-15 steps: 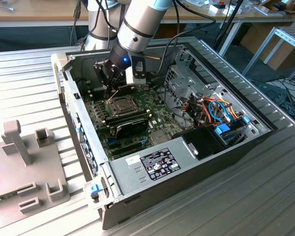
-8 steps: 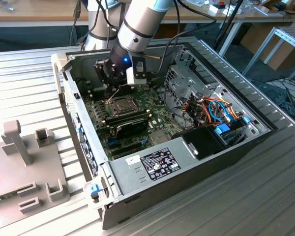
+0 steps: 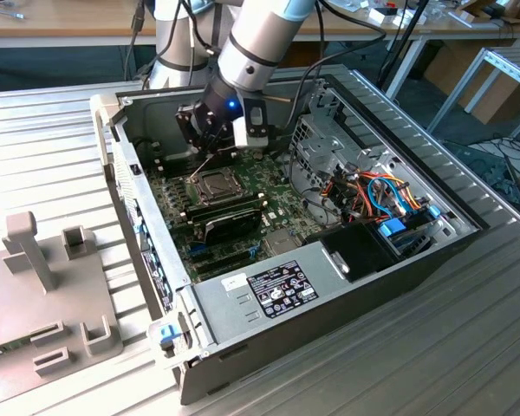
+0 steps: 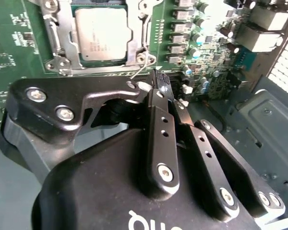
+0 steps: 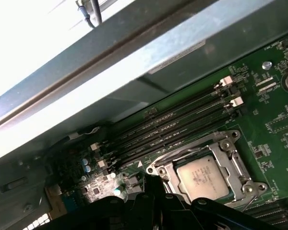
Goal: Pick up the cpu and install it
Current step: 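Close the cpu cover, then install the first cpu locking lever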
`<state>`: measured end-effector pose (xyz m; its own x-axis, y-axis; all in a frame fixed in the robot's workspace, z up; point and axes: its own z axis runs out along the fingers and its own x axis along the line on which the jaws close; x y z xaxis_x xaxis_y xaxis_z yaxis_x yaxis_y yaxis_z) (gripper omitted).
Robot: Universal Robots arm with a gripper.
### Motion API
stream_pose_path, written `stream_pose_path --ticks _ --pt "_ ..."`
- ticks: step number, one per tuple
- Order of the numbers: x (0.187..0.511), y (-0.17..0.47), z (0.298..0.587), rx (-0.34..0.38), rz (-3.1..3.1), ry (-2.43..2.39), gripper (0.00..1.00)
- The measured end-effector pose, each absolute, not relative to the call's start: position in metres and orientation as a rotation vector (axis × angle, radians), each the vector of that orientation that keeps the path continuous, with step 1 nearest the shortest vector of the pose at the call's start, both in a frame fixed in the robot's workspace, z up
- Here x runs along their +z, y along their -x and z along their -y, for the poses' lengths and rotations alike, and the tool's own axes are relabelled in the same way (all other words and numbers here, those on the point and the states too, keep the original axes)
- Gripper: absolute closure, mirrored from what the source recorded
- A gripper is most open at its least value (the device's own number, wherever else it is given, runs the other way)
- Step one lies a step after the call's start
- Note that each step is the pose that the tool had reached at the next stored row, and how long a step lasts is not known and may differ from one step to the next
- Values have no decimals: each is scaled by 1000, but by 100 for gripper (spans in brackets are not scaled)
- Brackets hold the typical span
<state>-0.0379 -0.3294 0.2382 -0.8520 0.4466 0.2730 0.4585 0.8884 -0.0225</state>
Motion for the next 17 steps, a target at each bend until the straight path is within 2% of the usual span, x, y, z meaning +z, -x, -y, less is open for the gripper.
stream_pose_path --ticks 8,17 --pt "238 28 327 -60 2790 656 89" --pt "238 33 327 -110 2837 628 89"
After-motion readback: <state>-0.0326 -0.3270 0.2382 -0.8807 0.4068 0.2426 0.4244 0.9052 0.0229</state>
